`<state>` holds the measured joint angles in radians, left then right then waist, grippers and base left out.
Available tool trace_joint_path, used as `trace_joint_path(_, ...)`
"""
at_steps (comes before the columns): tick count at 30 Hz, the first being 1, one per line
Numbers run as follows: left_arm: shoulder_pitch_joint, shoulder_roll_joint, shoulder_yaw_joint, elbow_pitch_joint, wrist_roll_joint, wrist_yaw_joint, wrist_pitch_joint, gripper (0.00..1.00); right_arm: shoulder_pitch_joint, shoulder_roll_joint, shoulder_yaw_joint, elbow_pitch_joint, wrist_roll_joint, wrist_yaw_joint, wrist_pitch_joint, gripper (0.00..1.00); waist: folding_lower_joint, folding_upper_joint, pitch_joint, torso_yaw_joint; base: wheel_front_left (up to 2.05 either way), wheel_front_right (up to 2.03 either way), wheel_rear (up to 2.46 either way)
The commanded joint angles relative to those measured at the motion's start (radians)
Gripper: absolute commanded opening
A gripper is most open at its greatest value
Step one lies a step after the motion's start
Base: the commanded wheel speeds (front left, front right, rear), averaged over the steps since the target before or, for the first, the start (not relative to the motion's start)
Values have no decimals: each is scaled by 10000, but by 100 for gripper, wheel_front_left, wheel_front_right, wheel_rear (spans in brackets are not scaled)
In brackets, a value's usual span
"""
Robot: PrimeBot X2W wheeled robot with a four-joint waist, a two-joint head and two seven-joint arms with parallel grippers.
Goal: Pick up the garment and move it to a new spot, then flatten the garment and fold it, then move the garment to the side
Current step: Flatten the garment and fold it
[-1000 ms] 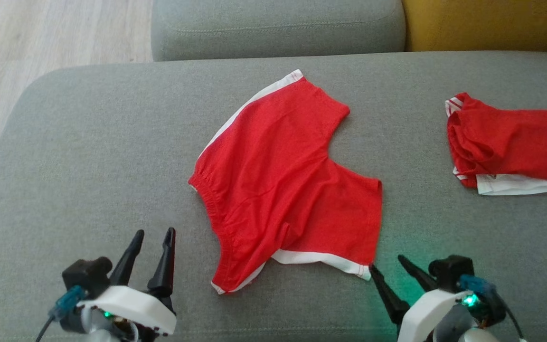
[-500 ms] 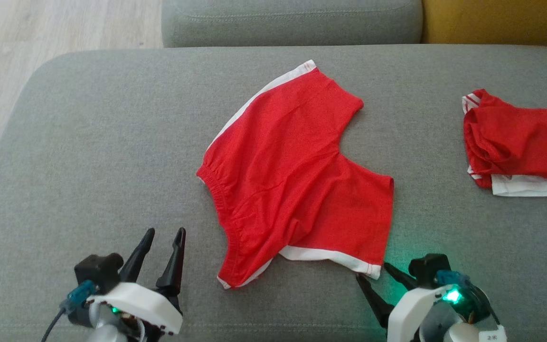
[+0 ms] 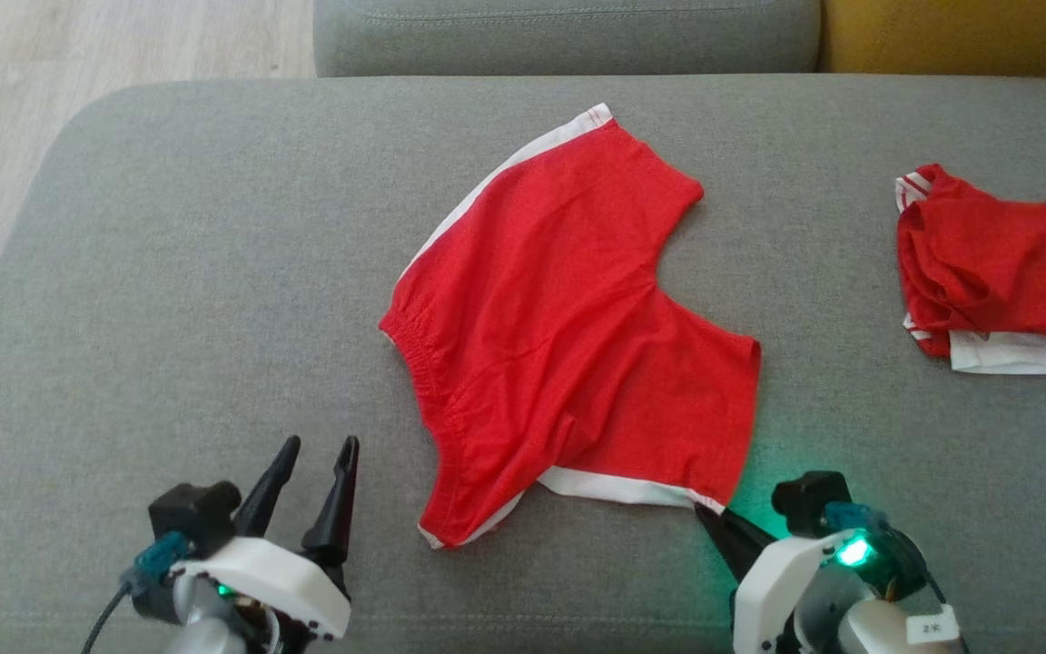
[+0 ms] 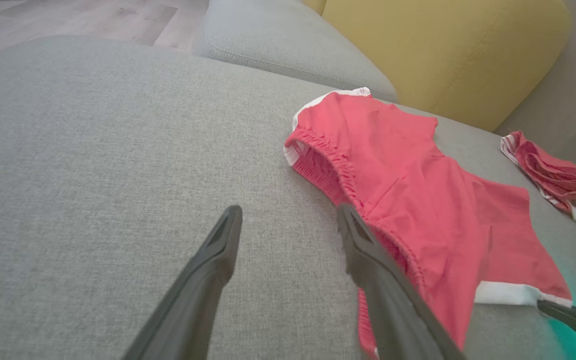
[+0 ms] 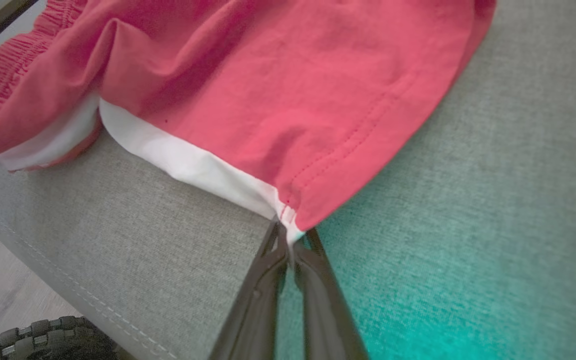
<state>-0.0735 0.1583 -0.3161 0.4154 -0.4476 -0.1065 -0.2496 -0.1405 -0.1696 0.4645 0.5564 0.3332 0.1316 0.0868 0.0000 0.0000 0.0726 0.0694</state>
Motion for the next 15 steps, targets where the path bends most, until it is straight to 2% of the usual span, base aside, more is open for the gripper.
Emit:
trace_joint_path(1,-548,147,238,-203,93,-36,-113,100,-416,-146,48,-126,-33,-9,-139,0,0,0,-8,-21,0,0,0)
trace_joint_path(9,-585,507,-799,9,192,-195,354,100,-705,-728,-842,-125,-366,-9,-287,0,0,0,-15,-194,0,0,0)
trace_joint_path(15,-699,997,-2008,-24,-129,-235,662,100,-861,-814,-1090,-209,-480,-9,-169,0,0,0,7,-317,0,0,0)
